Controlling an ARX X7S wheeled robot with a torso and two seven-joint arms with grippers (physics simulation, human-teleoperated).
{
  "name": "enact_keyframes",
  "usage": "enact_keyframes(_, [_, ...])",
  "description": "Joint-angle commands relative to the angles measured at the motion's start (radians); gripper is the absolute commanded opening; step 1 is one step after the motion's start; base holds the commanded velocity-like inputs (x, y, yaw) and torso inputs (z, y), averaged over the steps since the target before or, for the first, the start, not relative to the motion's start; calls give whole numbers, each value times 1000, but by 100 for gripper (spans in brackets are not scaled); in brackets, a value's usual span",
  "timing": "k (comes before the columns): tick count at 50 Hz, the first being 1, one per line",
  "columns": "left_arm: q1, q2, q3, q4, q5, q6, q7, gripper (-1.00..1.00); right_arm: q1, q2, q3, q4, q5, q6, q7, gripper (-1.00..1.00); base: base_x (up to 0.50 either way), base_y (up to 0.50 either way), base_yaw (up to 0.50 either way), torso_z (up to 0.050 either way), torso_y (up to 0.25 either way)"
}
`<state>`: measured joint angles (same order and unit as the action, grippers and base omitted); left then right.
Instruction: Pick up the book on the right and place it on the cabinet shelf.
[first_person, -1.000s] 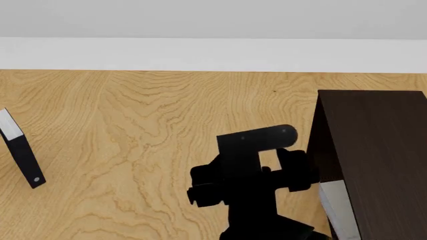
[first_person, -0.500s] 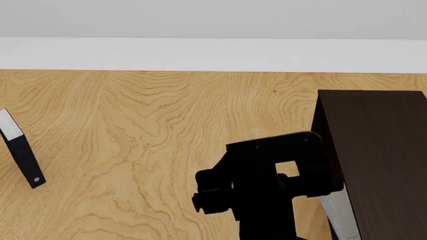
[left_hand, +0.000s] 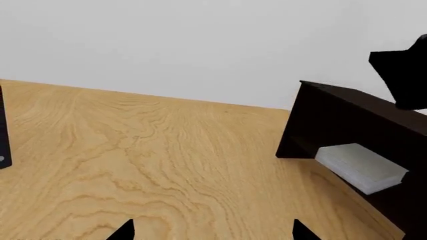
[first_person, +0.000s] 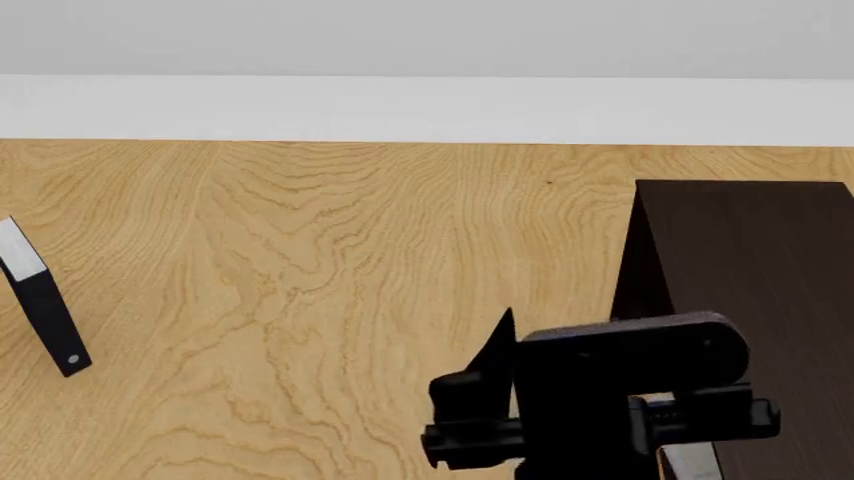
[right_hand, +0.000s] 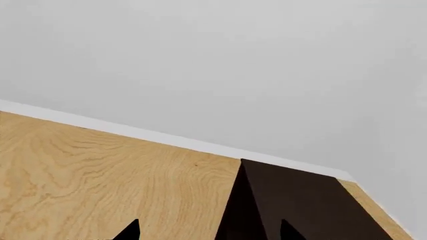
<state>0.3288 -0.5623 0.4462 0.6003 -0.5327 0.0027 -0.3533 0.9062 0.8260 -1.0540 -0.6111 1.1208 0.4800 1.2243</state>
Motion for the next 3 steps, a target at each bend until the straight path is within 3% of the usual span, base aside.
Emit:
enact_keyframes(1, [3, -1, 1, -10, -9, 1, -3, 100, -30, 74, 3, -124, 5, -4, 41, 100, 0, 0, 0, -10, 0])
enact_keyframes(3, [3, -1, 0, -12, -7, 3, -5, 100, -40, 88, 2, -145, 5, -7, 50, 100, 0, 0, 0, 0, 0])
